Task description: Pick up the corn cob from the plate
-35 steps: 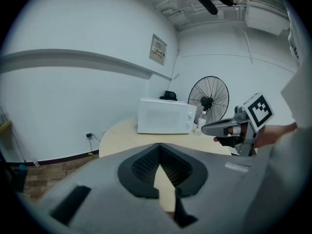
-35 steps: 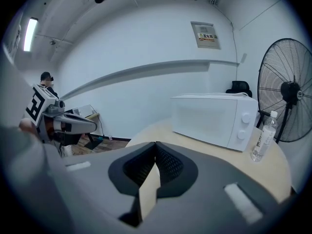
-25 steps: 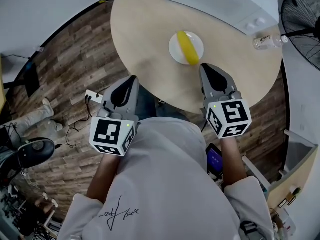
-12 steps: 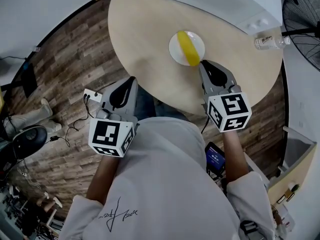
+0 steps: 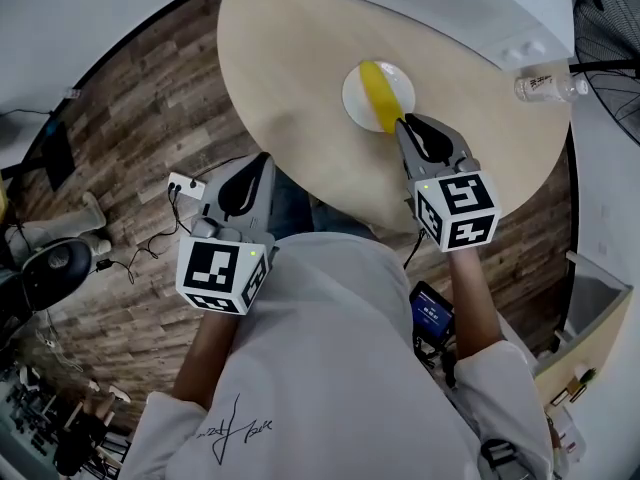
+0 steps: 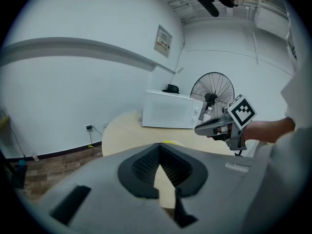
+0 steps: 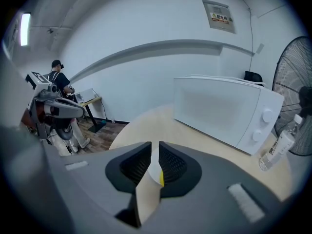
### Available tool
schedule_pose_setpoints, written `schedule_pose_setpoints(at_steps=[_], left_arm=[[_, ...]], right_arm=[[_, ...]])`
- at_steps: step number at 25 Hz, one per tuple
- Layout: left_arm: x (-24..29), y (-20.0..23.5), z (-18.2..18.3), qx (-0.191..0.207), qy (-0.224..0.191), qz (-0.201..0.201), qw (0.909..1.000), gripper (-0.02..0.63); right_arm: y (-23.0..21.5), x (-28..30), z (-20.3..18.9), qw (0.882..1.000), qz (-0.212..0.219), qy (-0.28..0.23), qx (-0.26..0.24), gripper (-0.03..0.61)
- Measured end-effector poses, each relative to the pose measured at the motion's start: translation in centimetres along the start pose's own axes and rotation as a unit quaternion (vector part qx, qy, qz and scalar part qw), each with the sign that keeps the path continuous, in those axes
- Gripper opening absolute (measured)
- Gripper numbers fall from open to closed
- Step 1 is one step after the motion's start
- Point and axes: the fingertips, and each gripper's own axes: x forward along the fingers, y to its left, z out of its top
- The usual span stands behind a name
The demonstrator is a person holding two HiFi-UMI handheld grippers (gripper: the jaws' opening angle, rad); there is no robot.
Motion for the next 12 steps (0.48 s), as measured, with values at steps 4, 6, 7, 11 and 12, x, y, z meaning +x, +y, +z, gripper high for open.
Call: schedule_pose_setpoints(at_steps=[4,6,7,11,12], left_arm=[[-0.1,0.4,-0.2,-0.003,0.002,-0.002,1.0,-0.009],[0.0,0.4,-0.2,-0.003,0.003,-0.003,1.0,-0.009],[0.0,0.5,-0.2,-0.003,0.004,-0.003,1.0,-0.009],[0.3,0.9,-0.6,-0.001,0.009,-0.003,1.0,-0.009],[0.3,1.0,-0.6,-0.001,0.01,-0.003,0.9999,-0.009]], right_arm=[[0.1,0.7,-0.5,1.0,0.005,0.017,0.0,0.075],[0.1,1.0,-0.8,1.0,0.006,0.024,0.0,0.08],[0.0,1.2,-1.0,1.0,0.006,0.028,0.0,0.08],[-0.1,2.1,-1.7,0.999,0.009,0.042,0.005,0.094],[-0.2,2.3,-1.9,0.999,0.01,0.046,0.008,0.098]])
